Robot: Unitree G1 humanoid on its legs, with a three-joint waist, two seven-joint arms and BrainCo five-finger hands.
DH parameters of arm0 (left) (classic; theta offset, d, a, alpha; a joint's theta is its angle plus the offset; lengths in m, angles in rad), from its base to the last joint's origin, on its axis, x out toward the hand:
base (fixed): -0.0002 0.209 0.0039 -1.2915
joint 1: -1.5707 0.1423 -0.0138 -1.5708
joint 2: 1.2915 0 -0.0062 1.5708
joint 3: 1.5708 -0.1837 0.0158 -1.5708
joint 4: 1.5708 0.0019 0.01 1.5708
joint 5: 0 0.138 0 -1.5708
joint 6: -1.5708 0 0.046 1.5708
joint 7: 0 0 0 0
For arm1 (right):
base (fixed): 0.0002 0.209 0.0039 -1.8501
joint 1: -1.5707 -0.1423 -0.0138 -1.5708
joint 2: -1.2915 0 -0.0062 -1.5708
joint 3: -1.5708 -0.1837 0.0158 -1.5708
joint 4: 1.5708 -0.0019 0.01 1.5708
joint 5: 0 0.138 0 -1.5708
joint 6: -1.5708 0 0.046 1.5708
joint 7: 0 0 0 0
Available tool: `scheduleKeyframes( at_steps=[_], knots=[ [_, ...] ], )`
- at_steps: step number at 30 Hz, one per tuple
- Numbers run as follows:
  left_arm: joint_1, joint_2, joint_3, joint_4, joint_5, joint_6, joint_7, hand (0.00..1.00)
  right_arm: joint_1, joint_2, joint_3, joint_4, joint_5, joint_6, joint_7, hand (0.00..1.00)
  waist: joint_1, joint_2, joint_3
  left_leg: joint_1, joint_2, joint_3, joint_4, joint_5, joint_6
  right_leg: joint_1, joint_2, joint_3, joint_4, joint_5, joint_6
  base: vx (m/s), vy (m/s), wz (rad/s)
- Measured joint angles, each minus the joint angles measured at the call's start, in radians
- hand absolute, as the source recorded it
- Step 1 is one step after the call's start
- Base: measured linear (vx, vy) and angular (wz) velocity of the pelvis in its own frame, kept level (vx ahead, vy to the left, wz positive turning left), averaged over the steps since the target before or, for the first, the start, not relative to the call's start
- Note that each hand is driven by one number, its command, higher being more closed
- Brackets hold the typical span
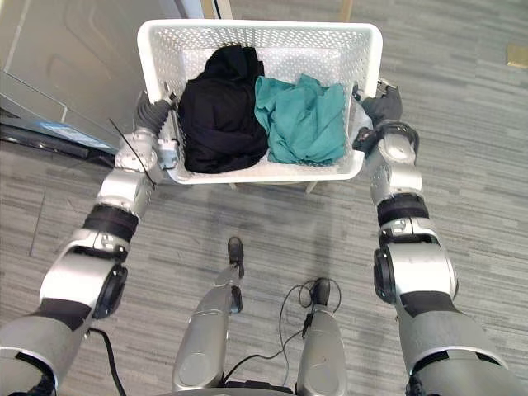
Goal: Pick up the laundry basket with both hands and put the clothes into the washing machine.
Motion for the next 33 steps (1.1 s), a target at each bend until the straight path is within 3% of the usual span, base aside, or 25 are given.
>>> scheduleKeyframes(
  at_steps=[6,9,22,23,33],
  knots=[
    [-0.136,0.037,0.001,0.08,-0.016,0.025,-0.027,1.0,-0.056,0.017,-0.025,0.002,0.012,-0.007,-0.025,1.0,0.001,-0.005,0.03,-0.086,0.019,0.03,-0.019,0.027,-0.021,-0.133,-0.008,-0.052,0.097,0.001,0.001,0.03,-0.045,-0.01],
    [-0.194,0.05,0.003,0.106,-0.015,0.046,-0.042,1.0,-0.091,0.02,-0.028,0.002,0.022,-0.009,-0.029,1.0,-0.003,-0.006,0.036,-0.139,0.043,0.058,0.032,0.027,-0.021,-0.15,-0.001,-0.086,0.097,0.015,0.025,0.04,-0.043,0.04],
    [-0.322,0.064,0.028,0.108,0.011,0.056,-0.038,1.0,-0.193,-0.016,-0.042,-0.027,0.03,-0.031,-0.047,1.0,-0.011,-0.026,0.046,-0.261,0.126,0.159,0.126,0.023,-0.015,-0.243,0.043,-0.093,0.074,0.055,0.026,0.04,-0.043,-0.15],
    [-0.335,0.067,0.028,0.108,0.011,0.057,-0.038,0.0,-0.2,-0.021,-0.042,-0.027,0.03,-0.032,-0.047,0.0,-0.013,-0.026,0.046,-0.271,0.131,0.159,0.132,0.023,-0.015,-0.25,0.047,-0.092,0.074,0.055,0.026,0.04,-0.071,-0.14],
    [-0.414,0.062,0.13,0.108,-0.002,0.053,0.015,0.0,-0.201,-0.018,0.026,0.01,-0.018,0.012,-0.041,0.0,-0.036,-0.027,0.047,-0.279,0.153,0.163,0.136,0.023,-0.015,-0.256,0.065,-0.094,0.075,0.055,0.026,0.04,-0.051,-0.03]
  ],
)
